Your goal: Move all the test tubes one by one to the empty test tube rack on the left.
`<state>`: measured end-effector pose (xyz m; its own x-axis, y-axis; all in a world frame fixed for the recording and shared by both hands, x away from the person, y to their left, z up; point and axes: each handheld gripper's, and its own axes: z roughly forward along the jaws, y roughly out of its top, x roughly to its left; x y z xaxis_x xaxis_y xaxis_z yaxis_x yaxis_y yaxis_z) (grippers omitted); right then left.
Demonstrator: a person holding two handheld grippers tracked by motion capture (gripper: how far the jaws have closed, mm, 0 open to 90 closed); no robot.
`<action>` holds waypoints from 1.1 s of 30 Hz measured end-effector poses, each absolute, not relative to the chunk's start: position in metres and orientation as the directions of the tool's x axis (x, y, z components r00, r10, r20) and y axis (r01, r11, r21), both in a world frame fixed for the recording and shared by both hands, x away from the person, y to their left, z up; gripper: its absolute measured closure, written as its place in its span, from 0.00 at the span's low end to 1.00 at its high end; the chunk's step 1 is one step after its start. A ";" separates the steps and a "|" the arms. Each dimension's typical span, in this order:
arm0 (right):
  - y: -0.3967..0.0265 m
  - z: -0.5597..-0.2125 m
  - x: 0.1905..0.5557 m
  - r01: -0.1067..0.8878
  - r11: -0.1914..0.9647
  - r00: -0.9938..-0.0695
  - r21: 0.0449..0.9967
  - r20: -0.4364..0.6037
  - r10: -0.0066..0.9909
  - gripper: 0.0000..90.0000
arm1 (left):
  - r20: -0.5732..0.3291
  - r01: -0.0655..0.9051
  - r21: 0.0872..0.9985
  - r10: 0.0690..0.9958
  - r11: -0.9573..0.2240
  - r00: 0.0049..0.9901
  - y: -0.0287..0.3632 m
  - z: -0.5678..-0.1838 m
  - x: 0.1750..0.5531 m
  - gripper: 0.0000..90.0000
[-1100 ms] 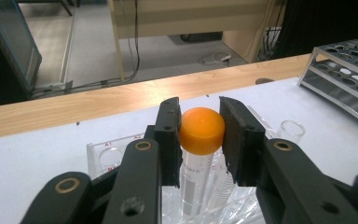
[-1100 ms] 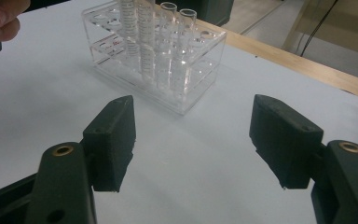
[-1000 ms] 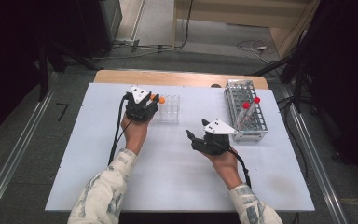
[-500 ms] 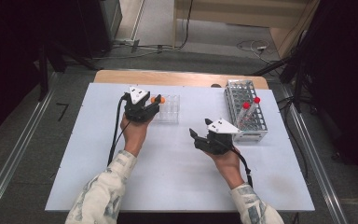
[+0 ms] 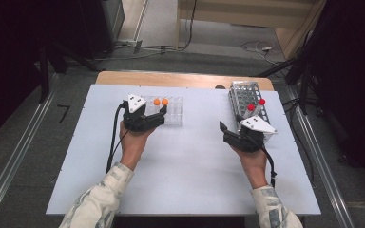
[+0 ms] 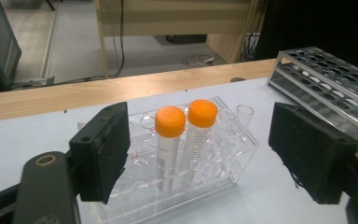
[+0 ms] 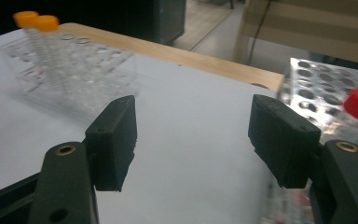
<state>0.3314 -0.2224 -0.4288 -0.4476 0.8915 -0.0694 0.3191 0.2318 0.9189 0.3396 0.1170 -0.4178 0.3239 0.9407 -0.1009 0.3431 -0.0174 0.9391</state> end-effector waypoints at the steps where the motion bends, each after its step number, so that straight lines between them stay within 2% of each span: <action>1: -0.227 -0.429 0.332 0.323 0.225 -0.431 0.919 -0.069 0.900 0.35 | -0.095 0.343 0.939 0.940 -0.024 0.327 0.117 -0.418 0.338 0.21; 10: -0.251 -0.437 0.346 0.362 0.192 -0.321 0.912 -0.072 0.944 0.36 | -0.093 0.350 0.936 0.932 -0.038 0.351 0.116 -0.427 0.325 0.16; 17: -0.261 -0.449 0.363 0.392 0.146 -0.267 0.908 -0.039 0.963 0.46 | -0.109 0.357 0.934 0.927 -0.029 0.358 0.119 -0.434 0.318 0.15; 23: -0.260 -0.455 0.373 0.366 0.116 -0.229 0.923 -0.031 0.973 0.60 | -0.114 0.351 0.936 0.926 -0.021 0.359 0.124 -0.433 0.310 0.14; 33: -0.258 -0.463 0.382 0.371 0.116 -0.226 0.921 -0.031 0.974 0.79 | -0.118 0.352 0.936 0.928 -0.016 0.355 0.130 -0.433 0.306 0.14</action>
